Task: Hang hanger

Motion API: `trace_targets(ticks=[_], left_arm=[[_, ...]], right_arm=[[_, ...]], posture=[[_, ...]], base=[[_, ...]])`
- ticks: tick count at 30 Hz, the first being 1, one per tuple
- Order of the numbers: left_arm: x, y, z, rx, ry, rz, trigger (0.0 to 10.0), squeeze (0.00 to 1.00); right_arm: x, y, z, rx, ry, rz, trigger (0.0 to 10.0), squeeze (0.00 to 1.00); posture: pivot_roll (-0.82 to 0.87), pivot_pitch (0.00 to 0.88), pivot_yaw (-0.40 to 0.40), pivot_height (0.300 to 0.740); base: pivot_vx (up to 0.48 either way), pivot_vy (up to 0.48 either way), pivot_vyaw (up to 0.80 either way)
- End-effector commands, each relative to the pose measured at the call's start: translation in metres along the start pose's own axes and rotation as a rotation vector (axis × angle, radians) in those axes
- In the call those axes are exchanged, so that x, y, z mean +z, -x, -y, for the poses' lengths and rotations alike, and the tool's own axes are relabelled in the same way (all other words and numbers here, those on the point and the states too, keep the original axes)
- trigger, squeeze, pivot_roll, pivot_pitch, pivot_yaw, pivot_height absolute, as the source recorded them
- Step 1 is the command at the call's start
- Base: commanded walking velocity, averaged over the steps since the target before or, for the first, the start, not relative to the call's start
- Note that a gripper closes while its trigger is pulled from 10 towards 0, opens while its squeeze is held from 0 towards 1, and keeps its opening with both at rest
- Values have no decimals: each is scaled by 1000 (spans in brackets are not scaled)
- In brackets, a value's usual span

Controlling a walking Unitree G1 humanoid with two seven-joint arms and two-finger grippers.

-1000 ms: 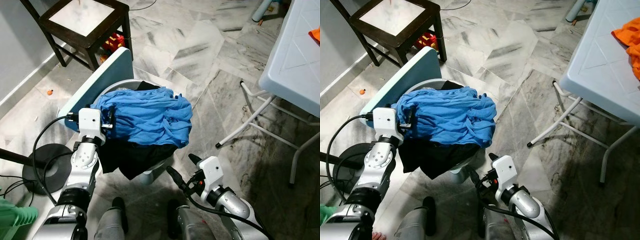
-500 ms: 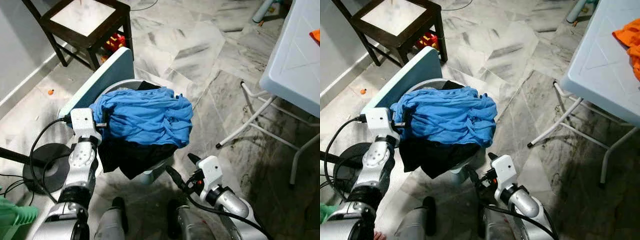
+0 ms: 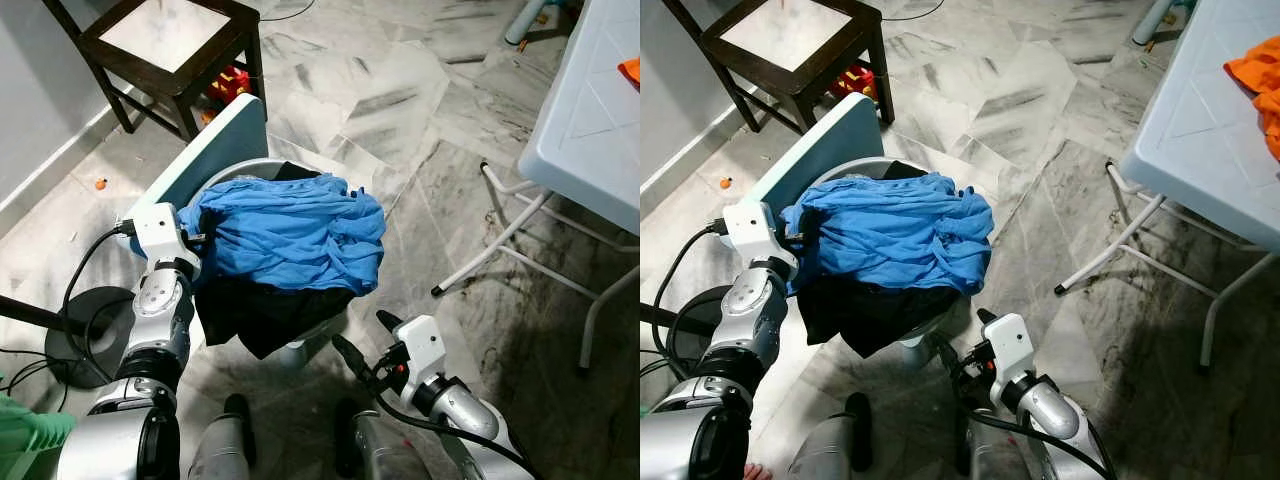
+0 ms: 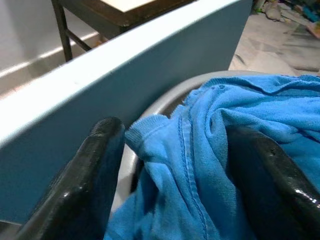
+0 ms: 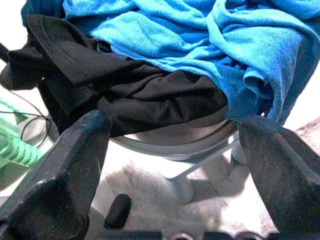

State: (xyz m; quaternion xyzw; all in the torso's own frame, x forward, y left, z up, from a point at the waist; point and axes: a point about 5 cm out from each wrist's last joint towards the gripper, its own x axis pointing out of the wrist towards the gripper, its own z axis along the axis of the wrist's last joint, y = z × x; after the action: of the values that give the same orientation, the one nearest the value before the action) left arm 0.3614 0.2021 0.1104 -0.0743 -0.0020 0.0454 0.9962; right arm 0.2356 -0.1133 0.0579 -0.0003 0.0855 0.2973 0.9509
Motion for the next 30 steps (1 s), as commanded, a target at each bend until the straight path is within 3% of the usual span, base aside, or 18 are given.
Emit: trace_targets(ticks=[1, 13, 30], left_arm=[[-11, 4, 0, -8, 42, -49, 0, 0], [-15, 3, 6, -45, 108, -81, 0, 0], [-10, 2, 11, -105, 40, -35, 0, 0]], right_arm=[[-8, 4, -2, -6, -8, -27, 10000, 0], [-8, 3, -3, 2, -3, -29, 10000, 0], [-4, 2, -2, 0, -23, -4, 10000, 0]], posture=[[-89, 359, -59, 740], [-85, 354, -62, 740], [-83, 347, -54, 740]], base=[[0, 0, 0], [0, 0, 0], [0, 0, 0]])
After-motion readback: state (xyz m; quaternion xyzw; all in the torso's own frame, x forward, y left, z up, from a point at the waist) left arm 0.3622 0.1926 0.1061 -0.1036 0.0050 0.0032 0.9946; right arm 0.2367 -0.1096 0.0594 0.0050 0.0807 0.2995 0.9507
